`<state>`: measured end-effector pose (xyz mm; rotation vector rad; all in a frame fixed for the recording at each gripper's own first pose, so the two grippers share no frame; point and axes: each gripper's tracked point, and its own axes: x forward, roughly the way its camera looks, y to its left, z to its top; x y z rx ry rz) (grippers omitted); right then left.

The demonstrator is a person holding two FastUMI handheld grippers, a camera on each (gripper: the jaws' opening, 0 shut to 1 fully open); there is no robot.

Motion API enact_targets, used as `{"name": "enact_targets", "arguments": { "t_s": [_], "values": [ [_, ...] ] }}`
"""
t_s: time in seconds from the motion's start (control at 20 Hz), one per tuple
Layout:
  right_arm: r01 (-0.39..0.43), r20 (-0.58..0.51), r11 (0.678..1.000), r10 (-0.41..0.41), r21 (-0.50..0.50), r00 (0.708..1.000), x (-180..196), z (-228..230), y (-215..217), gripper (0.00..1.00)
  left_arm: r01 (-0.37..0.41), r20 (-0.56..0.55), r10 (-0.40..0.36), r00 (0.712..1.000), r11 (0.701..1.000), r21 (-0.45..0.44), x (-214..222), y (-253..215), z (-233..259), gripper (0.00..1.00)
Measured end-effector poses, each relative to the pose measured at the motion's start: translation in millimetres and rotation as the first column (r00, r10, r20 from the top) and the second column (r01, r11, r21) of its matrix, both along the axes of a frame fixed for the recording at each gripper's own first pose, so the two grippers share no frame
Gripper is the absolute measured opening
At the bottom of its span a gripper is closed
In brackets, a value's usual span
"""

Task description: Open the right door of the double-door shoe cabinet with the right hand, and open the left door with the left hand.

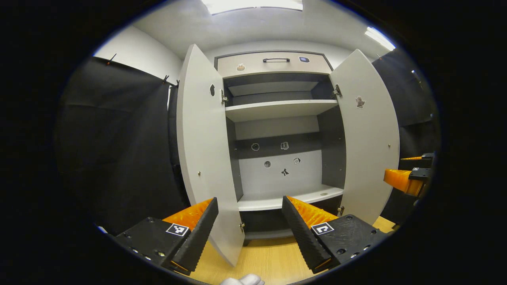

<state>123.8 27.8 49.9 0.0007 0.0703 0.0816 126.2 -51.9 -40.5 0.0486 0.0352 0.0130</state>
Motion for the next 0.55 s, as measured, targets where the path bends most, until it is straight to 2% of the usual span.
{"name": "enact_targets", "arguments": {
  "t_s": [0.55],
  "values": [
    [-0.010,0.010,1.000,0.010,0.003,1.000,-3,1,11,1.00,0.026,-0.010,-0.026,1.000,1.000,-0.004,2,-3,-1,0.96]
  ]
}}
